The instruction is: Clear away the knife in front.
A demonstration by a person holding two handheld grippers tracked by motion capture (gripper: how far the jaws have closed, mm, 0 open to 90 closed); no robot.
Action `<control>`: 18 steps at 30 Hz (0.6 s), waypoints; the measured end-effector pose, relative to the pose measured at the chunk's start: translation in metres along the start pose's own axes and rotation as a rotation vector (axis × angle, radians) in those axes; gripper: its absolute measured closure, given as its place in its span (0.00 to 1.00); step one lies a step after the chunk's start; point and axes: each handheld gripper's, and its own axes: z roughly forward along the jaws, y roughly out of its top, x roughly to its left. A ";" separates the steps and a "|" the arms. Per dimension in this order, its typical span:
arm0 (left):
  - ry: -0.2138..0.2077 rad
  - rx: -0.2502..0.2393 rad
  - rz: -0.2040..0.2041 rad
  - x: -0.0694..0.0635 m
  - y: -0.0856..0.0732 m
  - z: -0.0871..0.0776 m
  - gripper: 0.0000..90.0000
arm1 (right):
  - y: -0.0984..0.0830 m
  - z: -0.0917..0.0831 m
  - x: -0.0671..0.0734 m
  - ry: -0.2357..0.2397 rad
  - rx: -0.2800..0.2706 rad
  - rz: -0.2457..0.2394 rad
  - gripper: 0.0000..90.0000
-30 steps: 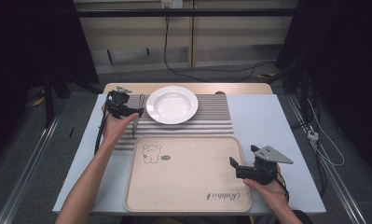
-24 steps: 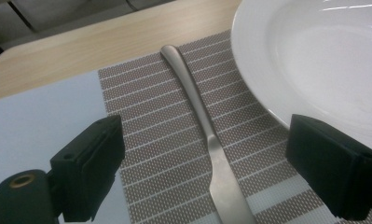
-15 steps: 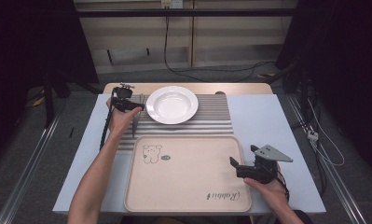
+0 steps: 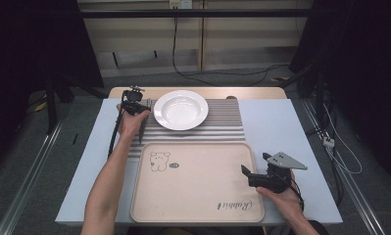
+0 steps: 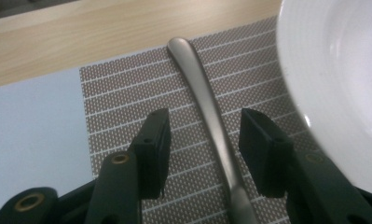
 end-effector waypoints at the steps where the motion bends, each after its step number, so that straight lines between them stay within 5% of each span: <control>1: -0.018 0.003 -0.005 0.000 0.000 0.001 0.62 | 0.000 0.000 0.000 0.000 0.001 -0.004 0.09; 9: -0.086 0.043 -0.032 0.001 0.001 0.003 0.84 | 0.000 0.000 0.001 0.003 0.002 -0.006 0.09; 18: -0.084 0.115 -0.026 0.000 0.007 0.001 0.88 | -0.001 0.000 0.001 0.010 0.010 -0.005 0.09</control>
